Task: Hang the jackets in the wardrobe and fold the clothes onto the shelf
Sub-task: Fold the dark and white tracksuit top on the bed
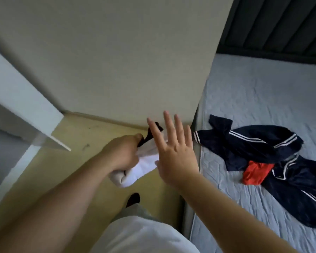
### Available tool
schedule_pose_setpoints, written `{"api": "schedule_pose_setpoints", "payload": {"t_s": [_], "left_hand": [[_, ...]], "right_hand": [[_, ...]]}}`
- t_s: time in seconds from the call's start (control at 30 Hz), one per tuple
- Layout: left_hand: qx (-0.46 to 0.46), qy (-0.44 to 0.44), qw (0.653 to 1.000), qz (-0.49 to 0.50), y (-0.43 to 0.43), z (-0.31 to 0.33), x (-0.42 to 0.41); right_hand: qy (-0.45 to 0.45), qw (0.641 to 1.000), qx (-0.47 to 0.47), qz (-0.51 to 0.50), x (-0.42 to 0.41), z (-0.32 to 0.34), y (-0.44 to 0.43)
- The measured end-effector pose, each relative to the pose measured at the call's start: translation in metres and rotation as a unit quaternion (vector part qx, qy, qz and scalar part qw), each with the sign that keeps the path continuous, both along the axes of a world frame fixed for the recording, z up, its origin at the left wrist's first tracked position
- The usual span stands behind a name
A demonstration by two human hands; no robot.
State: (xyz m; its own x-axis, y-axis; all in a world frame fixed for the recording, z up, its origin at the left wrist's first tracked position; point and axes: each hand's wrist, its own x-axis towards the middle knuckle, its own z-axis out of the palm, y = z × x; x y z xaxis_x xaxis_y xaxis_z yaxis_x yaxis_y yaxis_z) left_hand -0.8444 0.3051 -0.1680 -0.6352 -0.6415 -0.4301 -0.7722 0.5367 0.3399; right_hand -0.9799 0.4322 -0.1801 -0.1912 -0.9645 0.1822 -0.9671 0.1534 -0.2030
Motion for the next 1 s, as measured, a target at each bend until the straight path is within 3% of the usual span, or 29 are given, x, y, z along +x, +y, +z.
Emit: {"api": "schedule_pose_setpoints", "payload": {"t_s": [0.07,0.13,0.23,0.57,0.77,1.0], "left_hand": [[-0.047,-0.004,0.998,-0.03,-0.014,0.014,0.032],[-0.095,-0.002,0.994,-0.051,-0.029,0.024,0.06],[-0.144,-0.01,0.989,-0.012,-0.062,0.027,0.117],[-0.115,-0.034,0.981,0.154,-0.2,0.023,0.331],[-0.158,-0.052,0.942,0.291,-0.257,0.044,0.446],[-0.212,-0.02,0.877,0.43,-0.296,0.073,0.565]], "right_hand": [[0.058,0.993,0.054,0.084,0.02,0.012,-0.032],[0.049,0.984,0.125,0.116,0.037,0.015,-0.063],[0.042,0.975,0.144,0.161,0.076,0.018,-0.121],[0.103,0.919,0.148,0.352,0.273,0.047,-0.377],[0.073,0.867,0.153,0.468,0.388,0.077,-0.466],[0.085,0.782,0.143,0.6,0.514,0.115,-0.556]]}}
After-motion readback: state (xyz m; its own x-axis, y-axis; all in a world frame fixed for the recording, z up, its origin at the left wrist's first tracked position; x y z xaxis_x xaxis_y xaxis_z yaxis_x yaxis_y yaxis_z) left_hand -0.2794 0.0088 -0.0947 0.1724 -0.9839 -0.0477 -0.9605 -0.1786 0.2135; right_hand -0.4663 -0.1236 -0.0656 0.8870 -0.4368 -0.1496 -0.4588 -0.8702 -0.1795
